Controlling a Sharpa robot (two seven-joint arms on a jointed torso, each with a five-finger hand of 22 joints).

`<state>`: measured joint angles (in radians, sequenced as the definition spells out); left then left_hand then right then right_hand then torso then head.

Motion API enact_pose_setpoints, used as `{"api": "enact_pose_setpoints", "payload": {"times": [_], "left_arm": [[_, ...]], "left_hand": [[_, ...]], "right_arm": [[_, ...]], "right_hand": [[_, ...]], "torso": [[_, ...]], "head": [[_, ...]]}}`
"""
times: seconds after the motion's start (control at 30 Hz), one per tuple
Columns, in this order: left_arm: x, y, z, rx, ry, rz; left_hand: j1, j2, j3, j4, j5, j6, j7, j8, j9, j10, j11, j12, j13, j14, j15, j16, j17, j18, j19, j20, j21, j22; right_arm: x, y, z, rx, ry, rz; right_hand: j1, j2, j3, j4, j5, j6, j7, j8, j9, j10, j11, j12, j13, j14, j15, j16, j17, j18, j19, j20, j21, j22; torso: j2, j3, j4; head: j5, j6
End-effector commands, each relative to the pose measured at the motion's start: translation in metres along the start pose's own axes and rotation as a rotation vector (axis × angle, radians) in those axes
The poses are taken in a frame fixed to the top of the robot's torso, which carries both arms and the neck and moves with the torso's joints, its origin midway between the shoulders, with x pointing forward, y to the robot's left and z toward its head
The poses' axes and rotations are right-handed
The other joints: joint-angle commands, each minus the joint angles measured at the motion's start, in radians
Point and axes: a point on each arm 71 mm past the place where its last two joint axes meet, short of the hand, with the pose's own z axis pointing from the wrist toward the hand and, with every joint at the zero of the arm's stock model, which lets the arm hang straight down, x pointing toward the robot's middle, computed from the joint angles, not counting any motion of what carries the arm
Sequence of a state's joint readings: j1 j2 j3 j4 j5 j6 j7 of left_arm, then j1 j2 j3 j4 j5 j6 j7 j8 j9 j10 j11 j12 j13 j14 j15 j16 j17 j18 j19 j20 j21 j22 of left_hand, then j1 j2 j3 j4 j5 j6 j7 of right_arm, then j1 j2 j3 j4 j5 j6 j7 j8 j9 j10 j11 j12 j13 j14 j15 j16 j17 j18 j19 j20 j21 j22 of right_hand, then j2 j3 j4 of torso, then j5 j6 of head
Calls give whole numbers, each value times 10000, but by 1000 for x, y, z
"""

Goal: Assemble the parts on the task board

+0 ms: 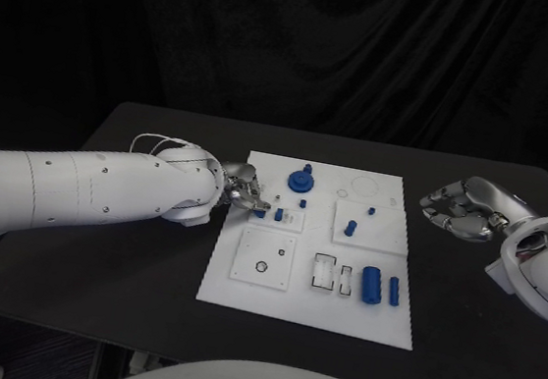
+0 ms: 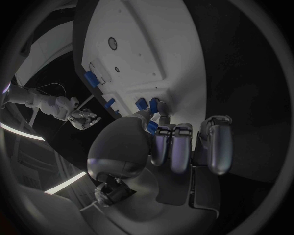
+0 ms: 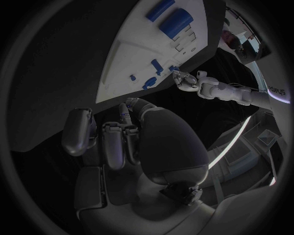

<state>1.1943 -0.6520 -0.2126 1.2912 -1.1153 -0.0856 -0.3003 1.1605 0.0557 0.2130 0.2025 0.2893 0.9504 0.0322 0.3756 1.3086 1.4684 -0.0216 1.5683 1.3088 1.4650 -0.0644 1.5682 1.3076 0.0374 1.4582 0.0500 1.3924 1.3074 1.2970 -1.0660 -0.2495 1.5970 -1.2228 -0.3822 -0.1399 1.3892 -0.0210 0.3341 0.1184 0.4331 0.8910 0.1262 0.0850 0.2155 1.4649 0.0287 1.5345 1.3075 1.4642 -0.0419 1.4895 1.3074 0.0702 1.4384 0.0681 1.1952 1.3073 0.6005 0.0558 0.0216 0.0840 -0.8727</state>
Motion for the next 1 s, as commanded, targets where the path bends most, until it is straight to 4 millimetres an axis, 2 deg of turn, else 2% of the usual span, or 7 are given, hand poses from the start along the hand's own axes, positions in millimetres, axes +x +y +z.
{"api": "enact_pose_setpoints", "payload": {"times": [0.03,0.37,0.73,0.93,1.0], "left_arm": [[1,-1,1,-33,63,140],[1,3,2,-228,219,230],[1,-1,3,-96,250,253],[3,-4,3,44,336,274],[4,-5,2,77,365,281]], "left_hand": [[102,-26,13,-14,41,-98,-4,42,245,1024,-69,25,2620,1058,-42,26,2632,98,-3,-45,-12,2011],[123,-24,43,-9,32,-149,4,11,225,1024,-65,25,2620,1058,-40,26,2632,109,-32,-47,-57,1996],[131,-27,56,-6,23,-173,10,-6,215,1024,-61,25,2620,1058,-38,26,2632,111,-39,-47,-68,1992],[138,-40,90,26,-115,-232,37,-66,183,1024,-40,25,2620,1058,-25,26,2632,116,-61,-41,-99,1983],[160,-58,126,47,-280,-315,70,-200,110,1024,-17,25,2620,1058,-7,26,2632,116,-70,-30,-110,1982]], "right_arm": [[1,-1,0,178,96,-22],[2,-1,0,198,143,-31],[2,-1,1,194,176,-35],[3,-1,1,195,193,-38],[3,0,1,194,199,-38]], "right_hand": [[-135,4,41,4,45,49,15,-2,-3,613,19,-43,2172,741,20,-61,1266,99,-81,-6,-35,1565],[-135,4,41,4,45,49,15,-2,-3,613,19,-43,2172,741,20,-61,1266,99,-81,-6,-35,1565],[-142,2,48,-2,44,55,15,-2,-2,600,21,-55,2158,735,20,-77,1242,98,-80,-5,-34,1565],[-142,2,48,-2,44,55,15,-2,-2,600,21,-55,2158,735,20,-77,1242,98,-80,-5,-34,1565],[-142,2,48,-2,44,55,15,-2,-2,600,21,-55,2158,735,20,-77,1242,98,-80,-5,-34,1565]], "torso": [[-2,8,13],[6,-4,5],[2,1,8],[4,2,13],[6,-1,14]], "head": [[-5,1],[-5,1],[-14,1],[2,1],[0,1]]}}
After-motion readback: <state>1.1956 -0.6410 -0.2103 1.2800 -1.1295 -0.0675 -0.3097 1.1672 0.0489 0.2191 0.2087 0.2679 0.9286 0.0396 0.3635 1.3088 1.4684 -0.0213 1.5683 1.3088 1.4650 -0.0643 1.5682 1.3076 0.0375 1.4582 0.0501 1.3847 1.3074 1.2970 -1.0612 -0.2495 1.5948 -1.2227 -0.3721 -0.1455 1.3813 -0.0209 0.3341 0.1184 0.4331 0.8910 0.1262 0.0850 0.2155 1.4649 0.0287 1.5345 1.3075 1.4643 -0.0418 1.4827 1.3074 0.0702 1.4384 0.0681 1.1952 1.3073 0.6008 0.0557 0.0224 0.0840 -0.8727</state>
